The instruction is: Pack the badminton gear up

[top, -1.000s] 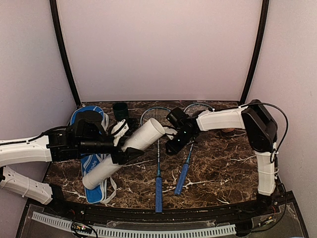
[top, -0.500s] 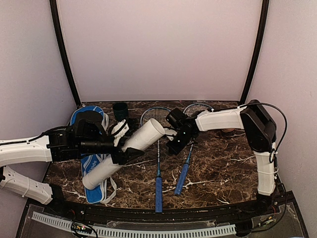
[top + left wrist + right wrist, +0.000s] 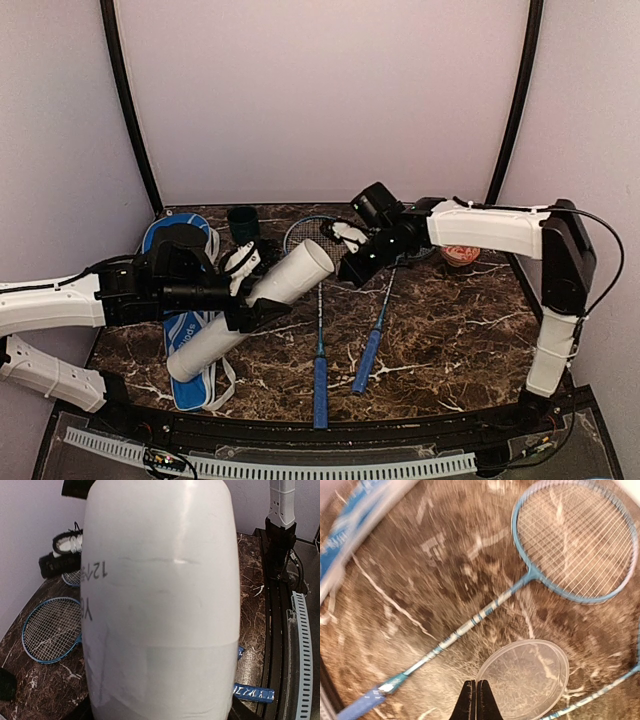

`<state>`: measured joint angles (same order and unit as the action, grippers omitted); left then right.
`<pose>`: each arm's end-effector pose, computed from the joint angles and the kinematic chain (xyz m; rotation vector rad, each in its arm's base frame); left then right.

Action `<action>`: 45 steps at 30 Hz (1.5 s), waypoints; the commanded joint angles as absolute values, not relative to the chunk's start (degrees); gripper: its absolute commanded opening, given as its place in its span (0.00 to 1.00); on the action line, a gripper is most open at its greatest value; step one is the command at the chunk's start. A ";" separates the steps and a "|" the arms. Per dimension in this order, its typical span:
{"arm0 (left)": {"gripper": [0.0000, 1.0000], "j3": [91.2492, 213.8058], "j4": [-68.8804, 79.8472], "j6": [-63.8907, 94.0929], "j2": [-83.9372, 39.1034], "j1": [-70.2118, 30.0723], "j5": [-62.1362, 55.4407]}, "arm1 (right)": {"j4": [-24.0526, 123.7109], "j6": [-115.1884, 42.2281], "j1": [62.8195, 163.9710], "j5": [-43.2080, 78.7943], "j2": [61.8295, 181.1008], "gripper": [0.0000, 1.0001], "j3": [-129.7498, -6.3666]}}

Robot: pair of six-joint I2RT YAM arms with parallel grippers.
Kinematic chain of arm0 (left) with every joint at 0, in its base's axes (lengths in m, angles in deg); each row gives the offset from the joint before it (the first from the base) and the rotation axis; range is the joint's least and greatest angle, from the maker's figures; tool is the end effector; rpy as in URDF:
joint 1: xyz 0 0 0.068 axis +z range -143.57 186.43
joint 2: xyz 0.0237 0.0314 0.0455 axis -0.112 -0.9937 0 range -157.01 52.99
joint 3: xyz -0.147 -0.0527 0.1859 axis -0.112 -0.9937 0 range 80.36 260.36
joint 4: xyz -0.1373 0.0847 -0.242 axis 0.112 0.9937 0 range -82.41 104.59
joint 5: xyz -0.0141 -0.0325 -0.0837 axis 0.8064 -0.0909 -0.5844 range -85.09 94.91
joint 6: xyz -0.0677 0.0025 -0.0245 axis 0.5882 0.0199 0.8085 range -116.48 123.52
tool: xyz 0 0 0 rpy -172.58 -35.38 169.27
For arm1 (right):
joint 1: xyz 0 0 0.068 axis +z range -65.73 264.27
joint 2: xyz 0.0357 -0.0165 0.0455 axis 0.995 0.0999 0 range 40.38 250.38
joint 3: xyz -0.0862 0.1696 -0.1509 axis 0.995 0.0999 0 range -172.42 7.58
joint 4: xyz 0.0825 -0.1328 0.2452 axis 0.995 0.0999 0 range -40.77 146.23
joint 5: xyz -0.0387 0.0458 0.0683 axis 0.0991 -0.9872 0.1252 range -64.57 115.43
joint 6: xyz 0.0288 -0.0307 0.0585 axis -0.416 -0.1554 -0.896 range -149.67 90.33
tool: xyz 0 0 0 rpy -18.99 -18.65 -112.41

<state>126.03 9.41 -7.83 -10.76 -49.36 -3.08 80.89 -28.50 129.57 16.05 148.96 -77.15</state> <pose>0.1748 -0.2720 0.2484 1.1683 1.5860 -0.6493 0.3069 0.3239 0.1680 -1.0861 2.3620 0.5009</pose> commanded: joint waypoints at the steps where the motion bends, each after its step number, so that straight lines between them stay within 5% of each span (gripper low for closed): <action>1: 0.39 125.32 7.22 -8.98 -10.22 -49.43 -3.99 | 77.72 -31.01 128.07 11.65 141.15 0.00 -76.41; 18: 0.39 125.24 5.23 -11.38 -11.88 -49.39 -5.84 | 78.63 -36.28 134.12 -1.87 115.97 0.00 -74.51; 45: 0.39 125.46 0.87 -10.37 -12.14 -49.40 -10.18 | 71.83 -40.97 141.30 -6.85 118.81 0.00 -69.65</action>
